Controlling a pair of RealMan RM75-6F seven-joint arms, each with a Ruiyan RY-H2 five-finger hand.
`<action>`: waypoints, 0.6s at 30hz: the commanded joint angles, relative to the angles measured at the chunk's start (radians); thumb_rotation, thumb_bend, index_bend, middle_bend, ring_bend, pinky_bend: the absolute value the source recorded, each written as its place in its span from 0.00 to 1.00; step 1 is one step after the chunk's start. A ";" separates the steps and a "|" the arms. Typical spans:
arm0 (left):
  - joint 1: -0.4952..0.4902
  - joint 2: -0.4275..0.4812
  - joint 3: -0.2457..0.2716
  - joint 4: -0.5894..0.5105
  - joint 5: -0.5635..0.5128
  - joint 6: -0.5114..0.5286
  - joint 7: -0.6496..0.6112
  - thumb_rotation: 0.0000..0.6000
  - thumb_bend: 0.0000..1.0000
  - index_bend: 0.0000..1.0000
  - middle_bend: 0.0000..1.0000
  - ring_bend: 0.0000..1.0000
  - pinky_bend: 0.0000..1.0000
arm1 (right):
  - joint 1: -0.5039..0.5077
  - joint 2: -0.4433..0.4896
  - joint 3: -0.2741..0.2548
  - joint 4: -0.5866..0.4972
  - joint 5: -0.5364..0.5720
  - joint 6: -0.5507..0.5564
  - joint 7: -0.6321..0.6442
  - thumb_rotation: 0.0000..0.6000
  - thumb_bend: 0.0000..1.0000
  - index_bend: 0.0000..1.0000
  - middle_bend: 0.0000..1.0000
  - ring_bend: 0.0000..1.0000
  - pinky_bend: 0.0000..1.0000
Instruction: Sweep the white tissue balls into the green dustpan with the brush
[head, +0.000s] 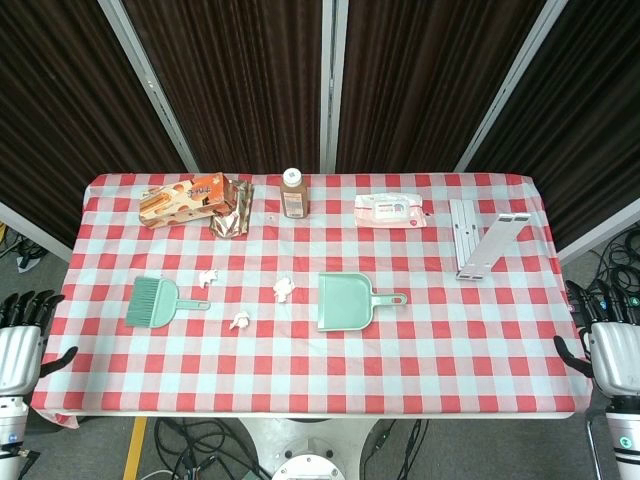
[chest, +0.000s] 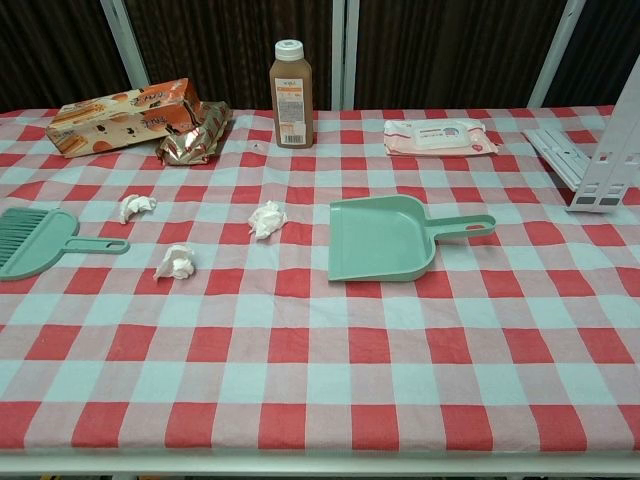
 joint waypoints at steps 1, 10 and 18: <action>-0.001 0.004 0.000 -0.006 -0.004 -0.005 0.002 1.00 0.14 0.19 0.15 0.11 0.10 | 0.002 0.001 0.000 -0.004 -0.003 -0.001 -0.003 1.00 0.21 0.10 0.22 0.00 0.00; -0.002 -0.003 -0.007 0.003 0.004 0.005 -0.001 1.00 0.14 0.19 0.15 0.11 0.10 | -0.017 0.007 -0.005 -0.015 -0.019 0.032 0.001 1.00 0.21 0.10 0.22 0.00 0.00; -0.070 0.021 -0.031 0.004 0.038 -0.062 -0.050 1.00 0.13 0.21 0.18 0.19 0.17 | -0.020 0.031 -0.008 -0.034 -0.036 0.036 0.009 1.00 0.21 0.10 0.22 0.00 0.00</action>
